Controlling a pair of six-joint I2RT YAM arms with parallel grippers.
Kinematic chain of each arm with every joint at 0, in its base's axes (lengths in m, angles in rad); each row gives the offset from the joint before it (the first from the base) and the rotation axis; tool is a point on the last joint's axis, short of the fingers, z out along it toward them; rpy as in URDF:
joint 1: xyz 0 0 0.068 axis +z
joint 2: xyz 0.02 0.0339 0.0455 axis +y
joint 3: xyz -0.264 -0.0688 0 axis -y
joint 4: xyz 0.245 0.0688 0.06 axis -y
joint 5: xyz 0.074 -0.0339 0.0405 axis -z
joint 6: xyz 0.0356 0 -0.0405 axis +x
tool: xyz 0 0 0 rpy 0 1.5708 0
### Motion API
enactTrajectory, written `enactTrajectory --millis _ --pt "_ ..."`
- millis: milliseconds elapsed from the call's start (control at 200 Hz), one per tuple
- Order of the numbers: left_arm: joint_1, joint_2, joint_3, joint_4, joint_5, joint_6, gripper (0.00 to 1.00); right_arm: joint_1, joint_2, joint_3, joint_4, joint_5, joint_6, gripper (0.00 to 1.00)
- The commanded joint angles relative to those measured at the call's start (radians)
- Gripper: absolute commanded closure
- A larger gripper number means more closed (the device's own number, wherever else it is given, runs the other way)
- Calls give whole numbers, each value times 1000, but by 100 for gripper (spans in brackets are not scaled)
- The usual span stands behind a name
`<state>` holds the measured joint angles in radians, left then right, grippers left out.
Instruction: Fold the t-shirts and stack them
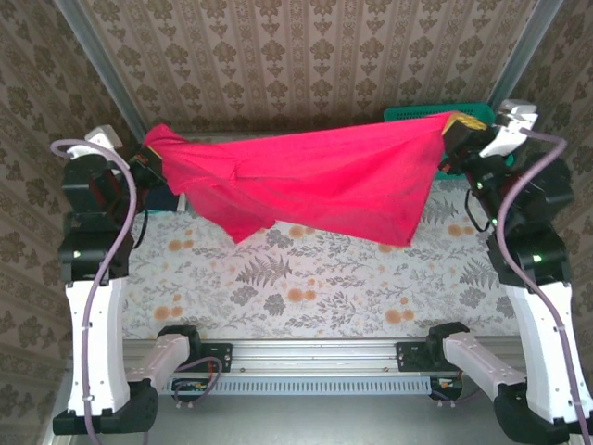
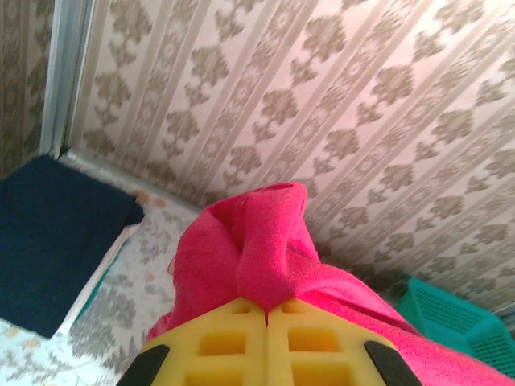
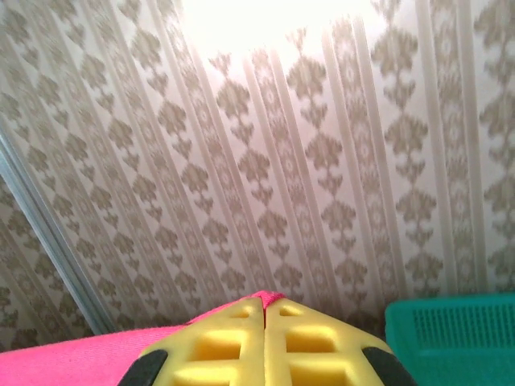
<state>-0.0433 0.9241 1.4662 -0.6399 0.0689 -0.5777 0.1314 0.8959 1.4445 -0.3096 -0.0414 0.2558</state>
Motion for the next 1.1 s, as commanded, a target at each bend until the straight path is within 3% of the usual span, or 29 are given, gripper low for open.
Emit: enactTrajectory --millis 0,235,425,725,945,1095 --pt "11 -9 117 -97 14 46 100 -1 -14 82 -76 19 -81 100" --pt "11 -11 261 -162 72 50 100 -1 -25 155 -114 25 -96 100" --pt "11 58 244 -134 83 62 100 -1 32 152 -126 33 -119 100" --pt "34 271 200 36 113 44 100 -10 285 148 -10 9 -109 100" --pt "99 437 352 52 169 26 100 -16 503 321 64 -68 -21 100" --pt "113 456 478 13 170 38 100 -16 571 441 67 -95 3 100"
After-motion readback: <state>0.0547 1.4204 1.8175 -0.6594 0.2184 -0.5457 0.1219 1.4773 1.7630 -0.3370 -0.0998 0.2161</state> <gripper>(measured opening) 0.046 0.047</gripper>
